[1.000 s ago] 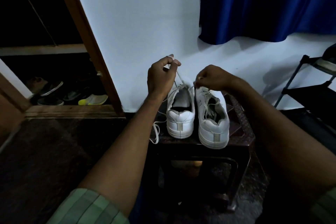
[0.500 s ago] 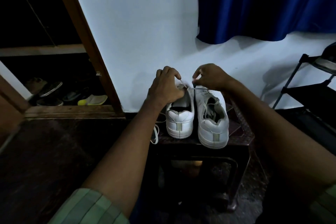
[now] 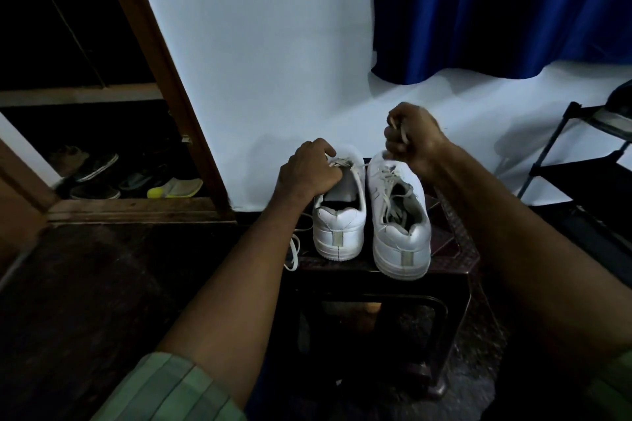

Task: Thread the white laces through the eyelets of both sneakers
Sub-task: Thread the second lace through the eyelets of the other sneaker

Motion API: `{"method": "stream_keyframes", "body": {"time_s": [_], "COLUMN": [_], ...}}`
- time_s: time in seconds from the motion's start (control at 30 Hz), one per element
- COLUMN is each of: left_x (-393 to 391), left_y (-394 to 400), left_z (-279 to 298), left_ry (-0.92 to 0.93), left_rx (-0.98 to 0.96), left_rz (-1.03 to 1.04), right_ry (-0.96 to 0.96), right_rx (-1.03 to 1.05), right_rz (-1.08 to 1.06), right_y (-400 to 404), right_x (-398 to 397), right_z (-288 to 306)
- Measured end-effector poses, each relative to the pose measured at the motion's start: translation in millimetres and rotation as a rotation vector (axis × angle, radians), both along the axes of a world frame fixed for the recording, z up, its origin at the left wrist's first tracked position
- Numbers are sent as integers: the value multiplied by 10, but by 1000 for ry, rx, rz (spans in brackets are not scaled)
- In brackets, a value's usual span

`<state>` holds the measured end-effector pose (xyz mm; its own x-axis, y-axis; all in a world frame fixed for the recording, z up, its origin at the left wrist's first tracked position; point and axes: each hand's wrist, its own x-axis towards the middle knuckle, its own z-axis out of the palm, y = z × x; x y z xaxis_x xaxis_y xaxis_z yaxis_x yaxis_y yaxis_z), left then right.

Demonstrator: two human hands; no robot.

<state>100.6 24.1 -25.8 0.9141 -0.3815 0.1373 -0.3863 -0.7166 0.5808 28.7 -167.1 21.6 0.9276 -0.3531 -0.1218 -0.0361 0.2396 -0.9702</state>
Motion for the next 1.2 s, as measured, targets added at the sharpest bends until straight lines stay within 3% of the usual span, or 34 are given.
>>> {"method": "stream_keyframes", "body": {"time_s": [0.17,0.27,0.4,0.57,0.73,0.93,1.0,1.07,1.13,1.2], "left_x": [-70,-32,108,194,194,224,216,179,121,32], "left_y": [-6,-15,8,26,31,128,141,124,108,83], "left_z": [34,37,31,-22,-5,9,61,152,245,312], "left_ry": [8,79,435,440,298,89,103,173,229,270], "left_rx": [61,74,-279,-448,-348,51,8,-177,-337,-444], "left_rz": [57,52,36,72,81,115,124,70,-1,-66], "right_ry": [158,186,150,188,245,205,277,364,191,-67], "right_rx": [-1012,-1299,-1298,-1288,-1150,-779,-957,-1228,-1296,-1032], "right_rz": [191,222,242,236,224,15,-100,-179,-160,10], "right_y": [51,123,124,87,51,-174,-251,-186,-49,160], "right_x": [74,95,68,66,70,43,59,21,4,-6], "right_z": [-161,-189,-212,-246,-240,-186,-189,-199,-181,-120]}}
